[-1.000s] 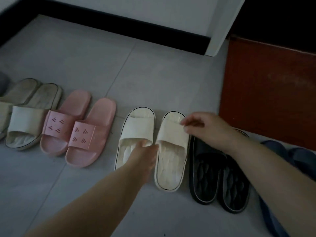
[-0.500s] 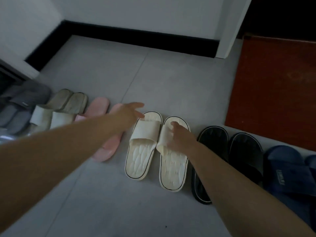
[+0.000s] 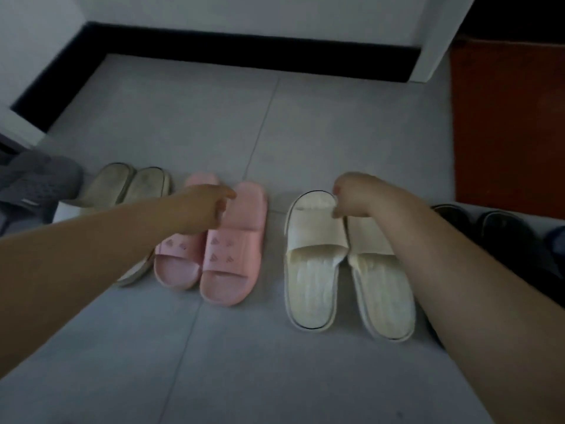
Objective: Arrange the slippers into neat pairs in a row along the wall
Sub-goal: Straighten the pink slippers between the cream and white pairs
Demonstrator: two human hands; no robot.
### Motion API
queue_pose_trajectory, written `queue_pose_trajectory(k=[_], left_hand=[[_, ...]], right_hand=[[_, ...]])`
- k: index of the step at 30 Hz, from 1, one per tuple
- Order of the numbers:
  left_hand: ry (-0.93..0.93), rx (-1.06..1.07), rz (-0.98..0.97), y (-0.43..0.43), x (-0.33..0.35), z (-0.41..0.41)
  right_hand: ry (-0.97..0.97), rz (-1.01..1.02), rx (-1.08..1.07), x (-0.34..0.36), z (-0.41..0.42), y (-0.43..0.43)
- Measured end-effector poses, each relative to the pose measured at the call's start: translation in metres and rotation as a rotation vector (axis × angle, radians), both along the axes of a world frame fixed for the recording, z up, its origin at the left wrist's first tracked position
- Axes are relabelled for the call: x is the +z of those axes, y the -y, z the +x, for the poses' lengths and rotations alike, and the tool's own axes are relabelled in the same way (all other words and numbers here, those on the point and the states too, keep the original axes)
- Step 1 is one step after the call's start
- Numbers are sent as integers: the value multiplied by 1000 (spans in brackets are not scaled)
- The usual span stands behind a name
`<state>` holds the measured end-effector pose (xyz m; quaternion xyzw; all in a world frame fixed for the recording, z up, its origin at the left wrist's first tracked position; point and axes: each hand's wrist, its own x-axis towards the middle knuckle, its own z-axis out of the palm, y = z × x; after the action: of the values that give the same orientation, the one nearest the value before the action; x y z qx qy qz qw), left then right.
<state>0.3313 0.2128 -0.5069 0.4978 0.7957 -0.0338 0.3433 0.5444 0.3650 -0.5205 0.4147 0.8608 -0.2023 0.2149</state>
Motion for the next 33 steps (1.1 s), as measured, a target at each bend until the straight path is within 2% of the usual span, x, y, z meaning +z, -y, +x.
queue_pose_trajectory(k=[2,3,5,6,8,11,14,19,22,26,30,33], left_hand=[[-81,-253,-150,12,-11,-27],[-56,-335,-221,16,-16,-37],[-6,-446,-262,15,-28,-54],[-8,-498,-227,12,-35,-59],[-35,-628,-136,3,-49,-63],[35,-651,-81,-2,-59,-60],[99,-649,-38,3,-57,-58],[90,-876,-79,1,-45,-48],[103,-817,-74,-2,-45,-43],[171,-637,-88,5,-42,-43],[156,-440,18,1,-34,-55],[188,-103,155,-13,-20,-64]], right_hand=[[-273,-28,-137,-1,-35,40],[-319,-104,-161,-4,-54,64],[-280,-273,-196,-21,-86,105],[-225,-296,-229,-29,-97,120],[-155,-206,-331,-37,-105,139],[-223,-115,-559,-37,-106,163],[-256,-127,-600,-38,-107,185],[-254,-61,-679,-45,-112,190],[-345,-86,-733,-54,-104,190],[-691,-303,-1021,-49,-91,188],[-871,-201,-1067,-28,-89,154],[-1048,-70,-1031,5,-86,124]])
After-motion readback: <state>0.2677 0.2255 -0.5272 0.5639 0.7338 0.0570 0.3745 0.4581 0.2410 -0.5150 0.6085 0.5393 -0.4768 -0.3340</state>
